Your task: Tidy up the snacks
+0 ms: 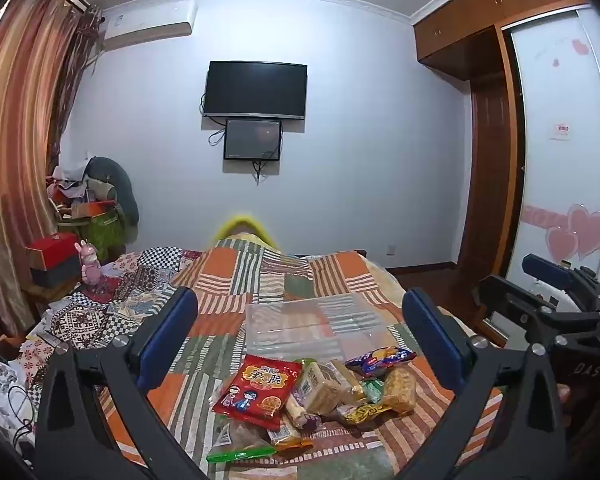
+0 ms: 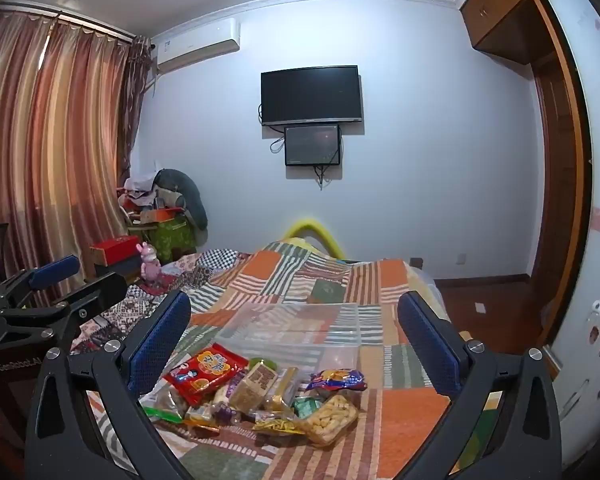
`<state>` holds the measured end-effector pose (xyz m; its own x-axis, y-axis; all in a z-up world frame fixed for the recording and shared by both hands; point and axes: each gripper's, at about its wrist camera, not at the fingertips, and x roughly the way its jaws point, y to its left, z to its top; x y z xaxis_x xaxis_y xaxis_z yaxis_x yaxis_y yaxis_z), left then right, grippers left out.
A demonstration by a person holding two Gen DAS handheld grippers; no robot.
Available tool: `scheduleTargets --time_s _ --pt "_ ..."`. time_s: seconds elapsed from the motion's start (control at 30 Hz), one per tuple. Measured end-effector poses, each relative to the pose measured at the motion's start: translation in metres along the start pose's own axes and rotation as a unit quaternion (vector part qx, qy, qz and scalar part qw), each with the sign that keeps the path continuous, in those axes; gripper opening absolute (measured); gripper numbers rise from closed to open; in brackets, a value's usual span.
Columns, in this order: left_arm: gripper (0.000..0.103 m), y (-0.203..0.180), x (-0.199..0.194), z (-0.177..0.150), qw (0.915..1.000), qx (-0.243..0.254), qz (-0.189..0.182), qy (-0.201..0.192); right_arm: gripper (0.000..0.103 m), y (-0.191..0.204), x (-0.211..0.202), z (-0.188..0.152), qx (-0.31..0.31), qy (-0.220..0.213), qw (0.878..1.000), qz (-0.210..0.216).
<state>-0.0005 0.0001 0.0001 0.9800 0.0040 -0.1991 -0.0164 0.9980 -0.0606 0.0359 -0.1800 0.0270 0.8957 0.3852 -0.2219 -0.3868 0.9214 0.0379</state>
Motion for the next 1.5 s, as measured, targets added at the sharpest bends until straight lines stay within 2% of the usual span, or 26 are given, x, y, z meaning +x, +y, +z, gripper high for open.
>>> scheduleTargets --time_s 0.23,0.27,0.43,1.5 --pt "0.103 0.0033 -0.0041 0.0009 1.0 0.001 -0.007 0.003 0.103 0.0003 -0.0006 -0.0003 0.001 0.004 1.0 0.002" --pt "0.103 0.0041 0.0003 -0.0058 1.0 -0.001 0.003 0.003 0.103 0.0001 -0.0007 -0.0004 0.001 0.005 1.0 0.002" --pt "0.103 0.0044 -0.0002 -0.008 1.0 0.003 0.006 0.005 0.103 0.0009 -0.0025 0.0041 0.004 0.006 1.0 0.003" --pt "0.103 -0.0001 0.0022 -0.0068 0.9999 0.008 0.009 0.006 0.103 0.0012 -0.0015 0.0013 0.008 0.011 1.0 0.006"
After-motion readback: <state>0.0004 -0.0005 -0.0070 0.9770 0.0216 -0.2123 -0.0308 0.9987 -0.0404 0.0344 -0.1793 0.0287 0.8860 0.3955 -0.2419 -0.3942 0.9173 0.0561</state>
